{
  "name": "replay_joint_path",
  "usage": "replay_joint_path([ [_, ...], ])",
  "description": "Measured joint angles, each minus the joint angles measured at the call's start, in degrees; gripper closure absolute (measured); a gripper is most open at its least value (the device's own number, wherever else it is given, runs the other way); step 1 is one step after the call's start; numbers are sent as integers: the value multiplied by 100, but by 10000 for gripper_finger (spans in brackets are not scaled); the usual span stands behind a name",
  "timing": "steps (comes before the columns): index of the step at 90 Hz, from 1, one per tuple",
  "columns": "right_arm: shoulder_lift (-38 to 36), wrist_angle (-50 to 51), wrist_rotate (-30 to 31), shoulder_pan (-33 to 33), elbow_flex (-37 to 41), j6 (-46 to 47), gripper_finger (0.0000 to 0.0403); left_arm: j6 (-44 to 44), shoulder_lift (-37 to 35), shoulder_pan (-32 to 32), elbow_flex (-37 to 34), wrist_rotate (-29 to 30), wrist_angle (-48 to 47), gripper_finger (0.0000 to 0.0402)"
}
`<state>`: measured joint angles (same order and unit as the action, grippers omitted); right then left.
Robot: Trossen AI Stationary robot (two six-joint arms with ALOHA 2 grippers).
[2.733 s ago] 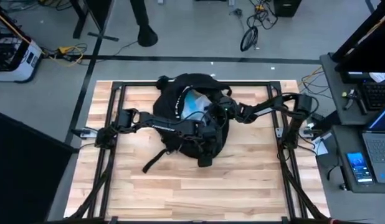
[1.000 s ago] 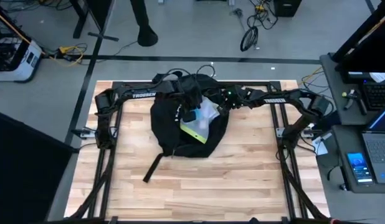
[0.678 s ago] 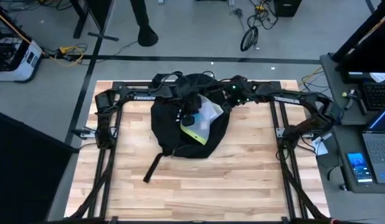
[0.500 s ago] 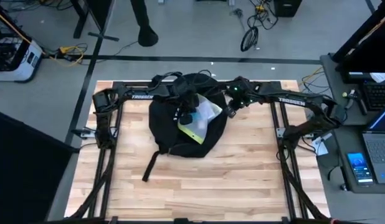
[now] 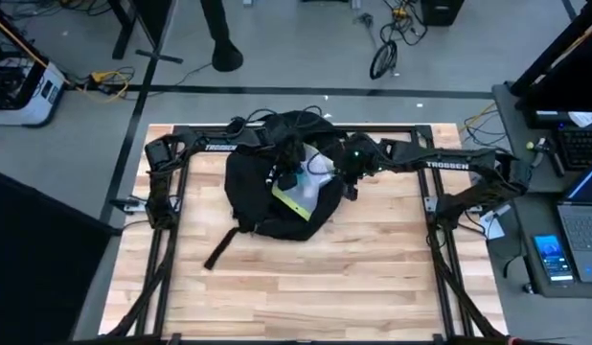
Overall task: Unpack backpack
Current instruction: Close the black backpack
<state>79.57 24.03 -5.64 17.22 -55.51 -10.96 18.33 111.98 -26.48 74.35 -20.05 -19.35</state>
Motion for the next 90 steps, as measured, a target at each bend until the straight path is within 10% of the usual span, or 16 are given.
replay_joint_path([
  [51, 1544, -378, 2, -374, -10, -1826, 215, -153, 0, 11, 7, -66, -68, 402],
  [74, 1968, 802, 0, -444, -529, -1826, 377, -205, 0, 31, 7, -77, -66, 402],
  [90, 1444, 2344, 6, -682, -1283, -1703, 401, -304, -2, 31, 7, -95, -88, 402],
])
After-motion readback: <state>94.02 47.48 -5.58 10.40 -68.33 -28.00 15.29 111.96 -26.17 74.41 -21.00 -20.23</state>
